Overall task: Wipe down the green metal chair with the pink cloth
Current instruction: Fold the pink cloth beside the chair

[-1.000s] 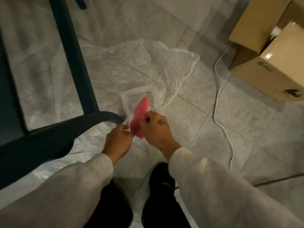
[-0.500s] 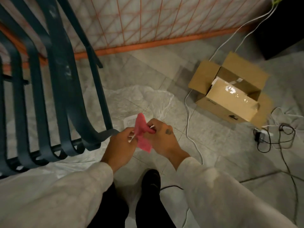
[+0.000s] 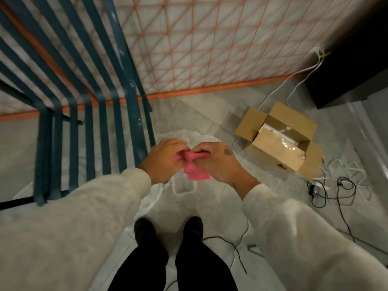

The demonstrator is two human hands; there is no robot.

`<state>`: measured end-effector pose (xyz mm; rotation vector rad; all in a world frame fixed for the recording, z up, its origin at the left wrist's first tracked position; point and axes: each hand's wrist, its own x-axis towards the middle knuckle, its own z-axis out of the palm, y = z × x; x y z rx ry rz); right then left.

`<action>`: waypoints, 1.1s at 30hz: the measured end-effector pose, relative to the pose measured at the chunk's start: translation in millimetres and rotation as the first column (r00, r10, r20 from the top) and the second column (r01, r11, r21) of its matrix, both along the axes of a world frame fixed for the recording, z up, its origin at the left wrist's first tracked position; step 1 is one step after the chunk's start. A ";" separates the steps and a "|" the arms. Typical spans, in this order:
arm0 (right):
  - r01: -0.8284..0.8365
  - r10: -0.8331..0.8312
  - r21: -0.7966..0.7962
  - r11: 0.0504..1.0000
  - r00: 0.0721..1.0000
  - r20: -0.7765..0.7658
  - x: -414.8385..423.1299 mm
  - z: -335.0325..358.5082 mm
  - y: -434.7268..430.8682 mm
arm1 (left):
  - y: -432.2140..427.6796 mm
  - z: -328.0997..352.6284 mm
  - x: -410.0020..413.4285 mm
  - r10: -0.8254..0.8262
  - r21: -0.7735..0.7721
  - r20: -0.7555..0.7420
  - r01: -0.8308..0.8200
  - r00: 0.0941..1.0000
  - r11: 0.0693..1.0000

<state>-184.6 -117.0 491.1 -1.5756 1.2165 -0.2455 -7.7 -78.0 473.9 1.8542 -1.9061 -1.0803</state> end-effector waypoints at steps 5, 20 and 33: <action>0.111 -0.109 -0.050 0.993 0.993 0.035 5.0 45.3 17.2 | 40.2 54.8 14.1 0.179 0.110 -0.062 -0.172 0.982 0.979; -0.035 0.060 -0.152 0.988 0.985 0.164 77.2 120.6 74.7 | 149.6 125.0 36.9 0.587 0.063 -0.243 -0.591 0.772 0.804; -0.287 0.338 -0.264 0.921 0.925 0.172 144.4 116.3 152.4 | 198.4 135.0 105.4 0.759 0.188 -0.401 -0.765 0.512 0.616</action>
